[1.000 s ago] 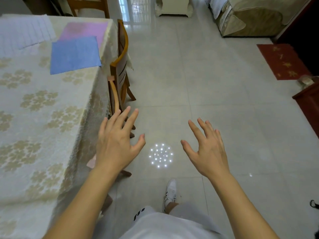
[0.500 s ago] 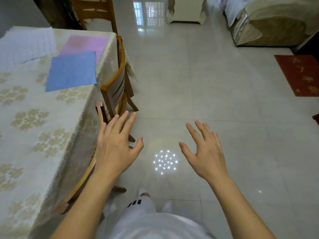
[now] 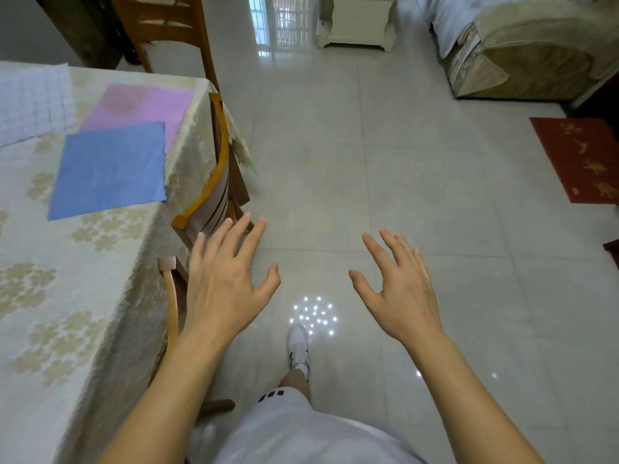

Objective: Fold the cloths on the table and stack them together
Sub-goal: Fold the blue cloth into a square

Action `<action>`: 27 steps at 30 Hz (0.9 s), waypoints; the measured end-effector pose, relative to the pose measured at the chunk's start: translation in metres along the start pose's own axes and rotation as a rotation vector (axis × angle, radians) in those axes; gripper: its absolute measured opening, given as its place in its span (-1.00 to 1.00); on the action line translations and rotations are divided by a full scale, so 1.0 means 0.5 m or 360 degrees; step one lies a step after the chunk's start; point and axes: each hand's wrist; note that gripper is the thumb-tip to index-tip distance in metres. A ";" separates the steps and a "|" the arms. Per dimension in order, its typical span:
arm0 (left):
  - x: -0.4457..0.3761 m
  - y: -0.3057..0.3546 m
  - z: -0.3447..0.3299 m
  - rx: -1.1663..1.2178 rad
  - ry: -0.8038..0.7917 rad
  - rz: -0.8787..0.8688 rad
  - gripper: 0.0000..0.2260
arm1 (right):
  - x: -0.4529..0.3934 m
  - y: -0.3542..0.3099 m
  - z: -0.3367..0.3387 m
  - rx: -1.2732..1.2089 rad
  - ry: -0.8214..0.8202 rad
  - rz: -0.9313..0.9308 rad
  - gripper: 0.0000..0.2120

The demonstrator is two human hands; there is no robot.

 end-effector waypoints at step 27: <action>-0.566 -0.074 -0.066 -0.0049 -0.0025 -0.0061 -0.36 | -0.580 -0.040 0.021 0.0177 0.0145 0.0090 -0.34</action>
Point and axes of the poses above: each hand's wrist, its own x-axis away from the middle knuckle, its own z-axis out of the back of the hand, y = z × x
